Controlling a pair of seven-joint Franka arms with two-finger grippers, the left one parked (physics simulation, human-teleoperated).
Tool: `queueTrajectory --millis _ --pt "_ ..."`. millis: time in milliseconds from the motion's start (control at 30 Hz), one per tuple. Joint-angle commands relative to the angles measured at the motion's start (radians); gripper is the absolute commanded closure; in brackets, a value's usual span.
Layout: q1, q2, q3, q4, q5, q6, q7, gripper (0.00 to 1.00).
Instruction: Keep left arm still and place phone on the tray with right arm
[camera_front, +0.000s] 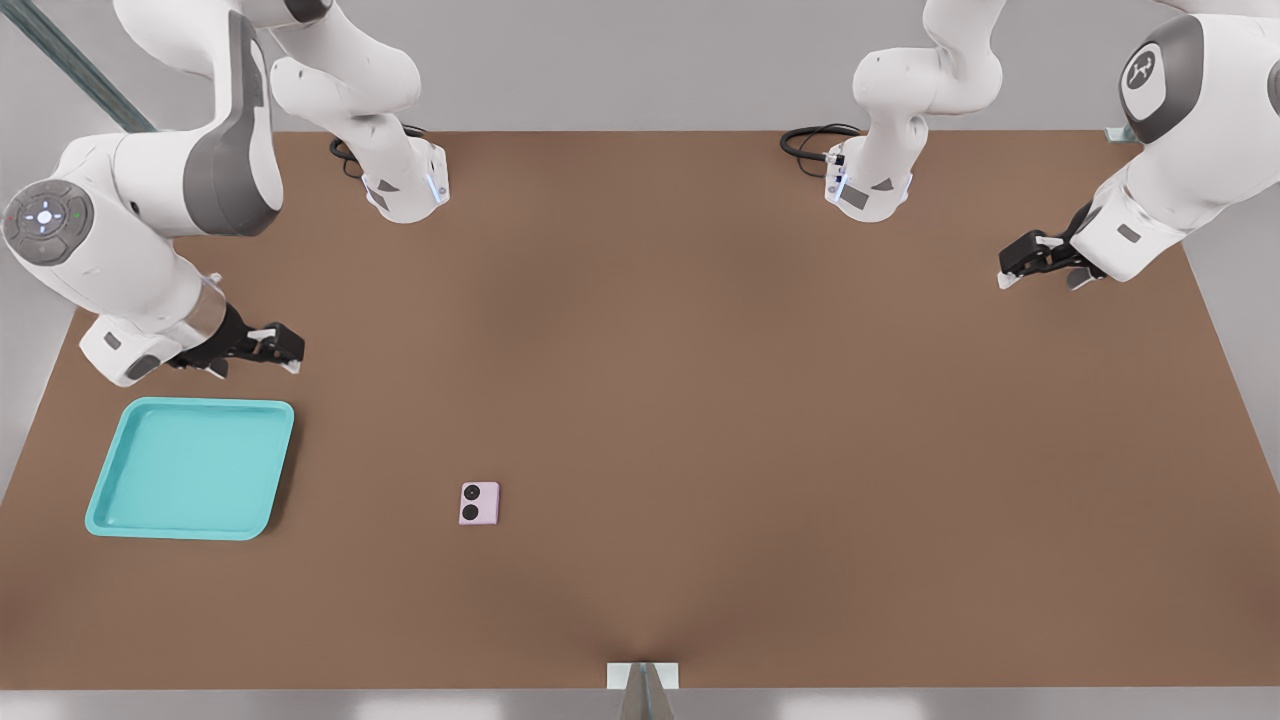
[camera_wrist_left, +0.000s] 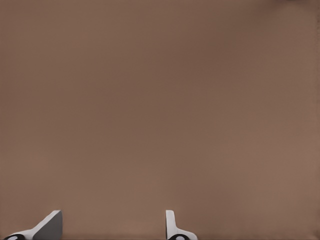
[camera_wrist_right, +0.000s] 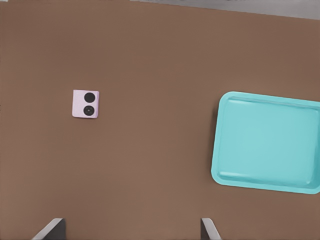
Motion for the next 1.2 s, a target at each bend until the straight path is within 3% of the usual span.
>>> queueTrajectory --millis 0,67,133,333,467,1167 --pt "-0.006 -0.001 -0.003 0.000 0.005 0.047 0.026 0.00" --pt "0.000 0.022 -0.001 -0.003 0.029 0.062 0.025 0.00" --pt "0.002 0.098 0.048 -0.039 0.026 0.208 0.033 0.00" --pt "0.125 0.459 0.061 -0.200 -0.006 0.869 0.299 0.00" --pt "0.157 0.571 0.058 -0.190 -0.006 0.989 0.428 0.00" --pt "0.185 0.684 0.049 -0.131 -0.077 1.029 0.461 0.00"
